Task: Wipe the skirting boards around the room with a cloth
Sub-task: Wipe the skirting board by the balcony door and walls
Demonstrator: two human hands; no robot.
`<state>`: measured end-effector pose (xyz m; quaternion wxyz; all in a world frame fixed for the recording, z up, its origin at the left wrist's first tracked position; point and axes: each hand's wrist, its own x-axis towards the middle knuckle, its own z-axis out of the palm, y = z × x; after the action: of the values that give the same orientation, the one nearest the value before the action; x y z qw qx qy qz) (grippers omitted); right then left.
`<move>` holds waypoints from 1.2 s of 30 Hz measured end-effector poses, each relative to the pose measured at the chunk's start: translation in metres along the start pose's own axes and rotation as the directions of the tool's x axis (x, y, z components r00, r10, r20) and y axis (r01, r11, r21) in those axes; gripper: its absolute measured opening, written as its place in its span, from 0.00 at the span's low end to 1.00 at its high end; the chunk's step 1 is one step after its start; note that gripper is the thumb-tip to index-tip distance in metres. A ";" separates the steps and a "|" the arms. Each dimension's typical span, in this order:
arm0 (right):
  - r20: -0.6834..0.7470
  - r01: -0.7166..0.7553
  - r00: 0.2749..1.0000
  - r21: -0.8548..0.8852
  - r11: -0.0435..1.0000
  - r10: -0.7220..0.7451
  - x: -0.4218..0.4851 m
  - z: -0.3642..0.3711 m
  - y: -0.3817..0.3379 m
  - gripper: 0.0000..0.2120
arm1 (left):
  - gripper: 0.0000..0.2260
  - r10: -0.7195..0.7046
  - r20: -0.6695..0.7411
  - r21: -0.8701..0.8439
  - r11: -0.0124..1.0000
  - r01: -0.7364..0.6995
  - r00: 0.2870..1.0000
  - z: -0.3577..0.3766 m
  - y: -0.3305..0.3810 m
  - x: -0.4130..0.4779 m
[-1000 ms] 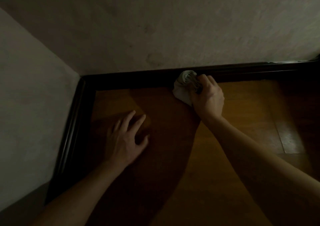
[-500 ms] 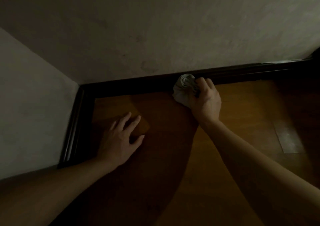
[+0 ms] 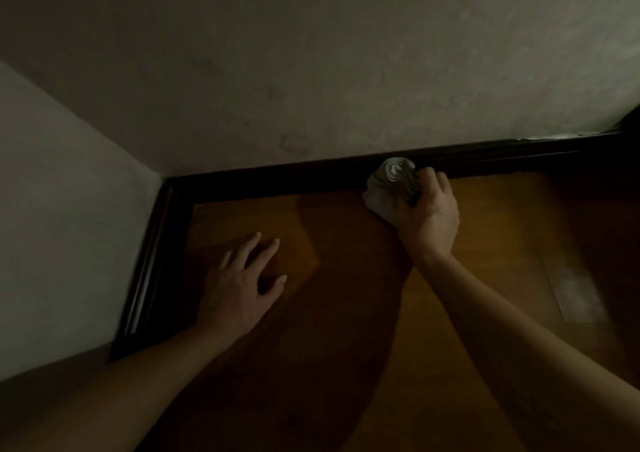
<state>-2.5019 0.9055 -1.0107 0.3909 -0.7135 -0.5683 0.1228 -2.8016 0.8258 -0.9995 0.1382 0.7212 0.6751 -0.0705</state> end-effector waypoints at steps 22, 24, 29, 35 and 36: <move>-0.060 -0.023 0.998 -0.038 0.999 0.020 0.011 -0.019 0.025 0.10 | 0.31 -0.028 -0.041 0.094 0.995 0.032 0.999 0.006 0.013 0.006; -0.014 0.016 1.000 -0.030 0.999 -0.017 0.011 -0.016 0.019 0.10 | 0.31 -0.032 -0.041 0.095 0.995 0.036 0.999 0.006 0.014 0.007; -0.006 0.024 1.000 -0.049 0.998 -0.024 0.015 -0.016 0.022 0.10 | 0.31 -0.035 -0.054 0.104 0.994 0.041 0.998 0.007 0.014 0.007; 0.079 0.152 0.986 -0.066 0.986 -0.147 0.012 -0.004 0.004 0.10 | 0.32 -0.035 -0.044 0.071 0.997 0.038 0.998 0.008 0.013 0.009; 0.076 0.152 0.986 -0.067 0.986 -0.147 0.014 -0.004 0.005 0.10 | 0.31 -0.033 -0.040 0.065 0.997 0.036 0.999 0.007 0.012 0.009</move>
<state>-2.4908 0.9162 -1.0080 0.3527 -0.6778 -0.6377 0.0978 -2.7887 0.8320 -1.0080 0.1001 0.7148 0.6874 -0.0810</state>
